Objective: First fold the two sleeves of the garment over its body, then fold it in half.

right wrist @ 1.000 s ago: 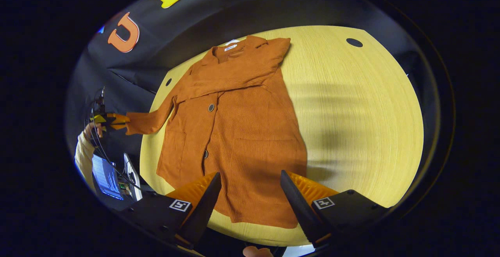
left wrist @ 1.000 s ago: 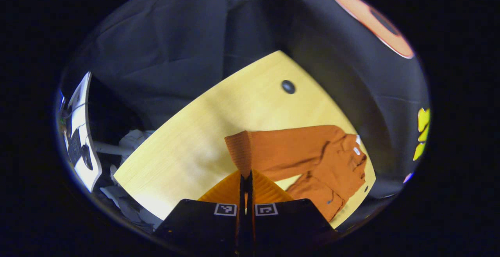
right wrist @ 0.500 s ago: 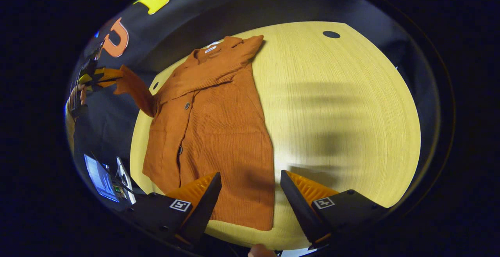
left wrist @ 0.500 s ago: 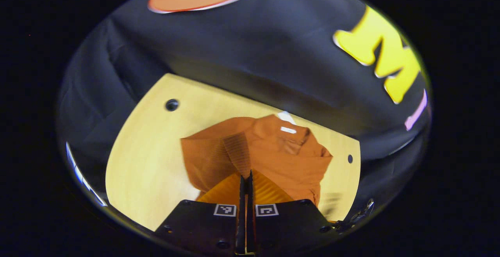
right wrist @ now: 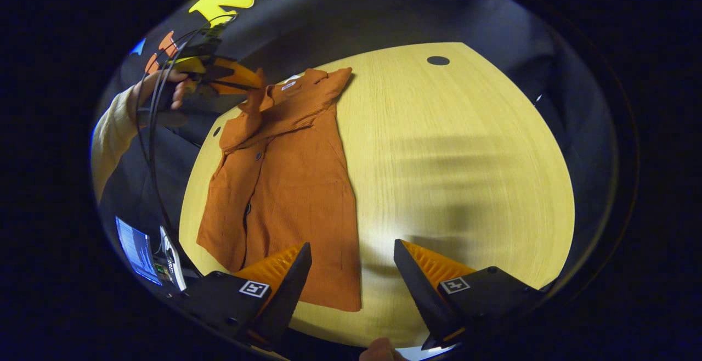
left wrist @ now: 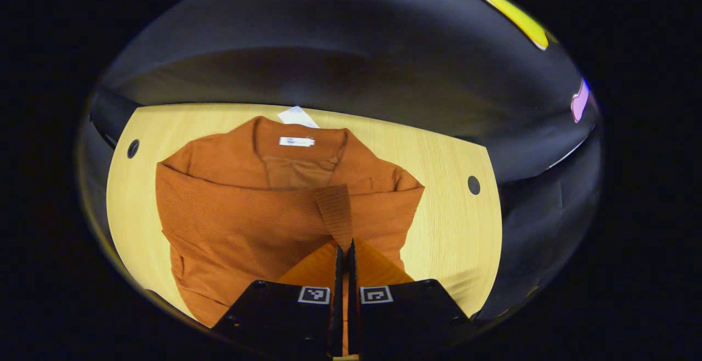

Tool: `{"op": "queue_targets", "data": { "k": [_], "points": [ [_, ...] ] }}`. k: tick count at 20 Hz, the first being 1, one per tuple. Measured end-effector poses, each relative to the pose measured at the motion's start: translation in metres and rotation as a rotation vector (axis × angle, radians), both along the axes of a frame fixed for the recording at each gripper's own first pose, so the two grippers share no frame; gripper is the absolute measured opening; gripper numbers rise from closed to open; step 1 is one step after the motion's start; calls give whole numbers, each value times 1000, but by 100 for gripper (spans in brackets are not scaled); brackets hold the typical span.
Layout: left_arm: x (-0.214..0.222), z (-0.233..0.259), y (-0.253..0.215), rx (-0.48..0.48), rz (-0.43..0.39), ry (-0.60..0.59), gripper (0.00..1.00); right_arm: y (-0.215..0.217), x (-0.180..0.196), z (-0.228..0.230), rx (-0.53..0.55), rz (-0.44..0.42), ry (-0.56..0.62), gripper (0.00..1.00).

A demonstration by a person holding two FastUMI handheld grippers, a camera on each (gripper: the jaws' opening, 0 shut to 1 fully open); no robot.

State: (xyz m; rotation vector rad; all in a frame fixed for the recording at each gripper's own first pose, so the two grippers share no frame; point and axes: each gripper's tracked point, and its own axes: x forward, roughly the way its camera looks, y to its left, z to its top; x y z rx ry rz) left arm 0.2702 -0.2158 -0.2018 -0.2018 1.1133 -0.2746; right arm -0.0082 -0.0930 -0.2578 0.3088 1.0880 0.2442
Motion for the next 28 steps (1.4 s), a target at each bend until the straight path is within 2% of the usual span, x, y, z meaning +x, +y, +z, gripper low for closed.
{"op": "queue_targets", "data": {
  "k": [3,5,7,8,10,11,12,13,15,17,18,19,20,21,24,28],
  "points": [
    [2,-36,-13,57,-15,44,8,-8,-20,-6,18,-25,23,96],
    [1,-40,-24,34,-16,53,10,-15,-29,-14,21,-35,37,96],
    [-3,-35,-50,-72,-39,52,17,-24,-36,-22,0,-37,45,96],
    [-7,-24,-63,-133,-51,47,23,-27,-37,-24,-3,-45,51,96],
    [-11,-16,-67,-151,-64,38,31,-28,-38,-24,1,-65,54,92],
    [-15,-15,-66,-159,-63,44,50,-29,-36,-23,5,-73,53,96],
    [-20,-9,-66,-181,-59,50,58,-29,-34,-21,8,-76,48,96],
    [-24,0,-62,-201,-49,44,76,-29,-34,-18,10,-70,42,96],
    [-26,10,-49,-206,-23,7,98,-24,-32,-11,4,-47,25,96],
    [-38,27,-24,-206,-8,-23,99,-14,-28,-3,-1,-26,9,96],
    [-42,30,-12,-199,0,-41,99,-7,-25,0,0,-13,0,92],
    [-50,38,2,-197,-1,-66,99,-1,-22,3,1,-1,-11,96],
    [-61,42,17,-186,-9,-92,99,7,-19,7,3,12,-21,92],
    [-71,43,36,-164,-19,-120,99,14,-16,9,7,21,-28,96],
    [-102,30,106,-77,-37,-206,99,38,-13,14,24,52,-35,96],
    [-147,3,194,-2,49,-247,99,59,-10,8,8,73,-60,96]
  ]
}}
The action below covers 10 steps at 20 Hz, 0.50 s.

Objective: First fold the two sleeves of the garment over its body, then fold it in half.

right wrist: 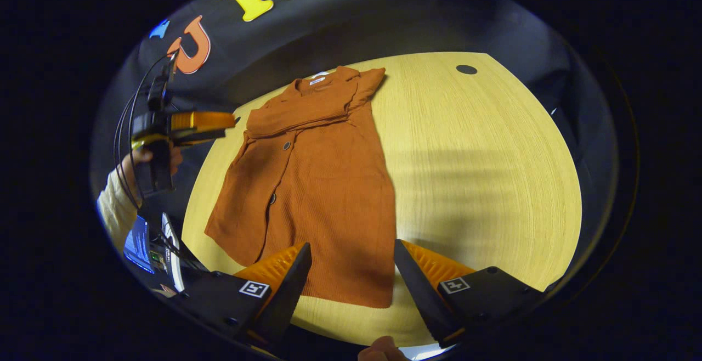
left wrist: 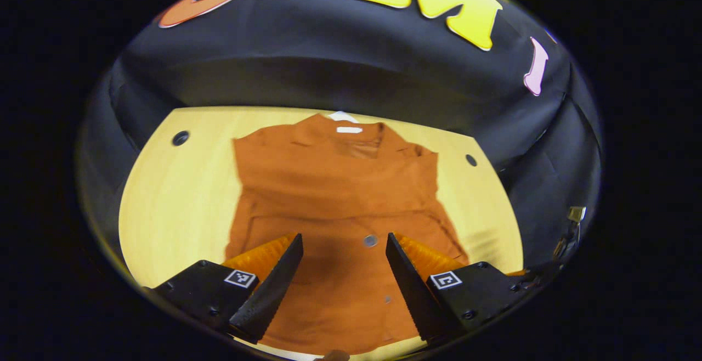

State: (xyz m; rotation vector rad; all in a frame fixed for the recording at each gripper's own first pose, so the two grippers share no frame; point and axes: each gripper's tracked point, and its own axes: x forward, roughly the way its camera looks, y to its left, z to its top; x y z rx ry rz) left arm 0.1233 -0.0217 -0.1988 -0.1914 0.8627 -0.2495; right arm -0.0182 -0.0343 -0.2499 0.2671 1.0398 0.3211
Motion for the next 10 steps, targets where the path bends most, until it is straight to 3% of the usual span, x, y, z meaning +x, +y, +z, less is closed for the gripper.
{"op": "queue_targets", "data": {
  "k": [3,4,7,10],
  "points": [
    [-38,-22,55,-20,105,50,99,18,-4,-9,16,7,4,96],
    [-50,-27,72,-17,137,60,99,24,-7,-13,28,12,18,92],
    [-85,-42,121,16,222,88,100,26,-13,-30,24,20,62,96],
    [-127,-55,149,14,261,176,99,18,-19,-43,10,22,96,96]
  ]
}}
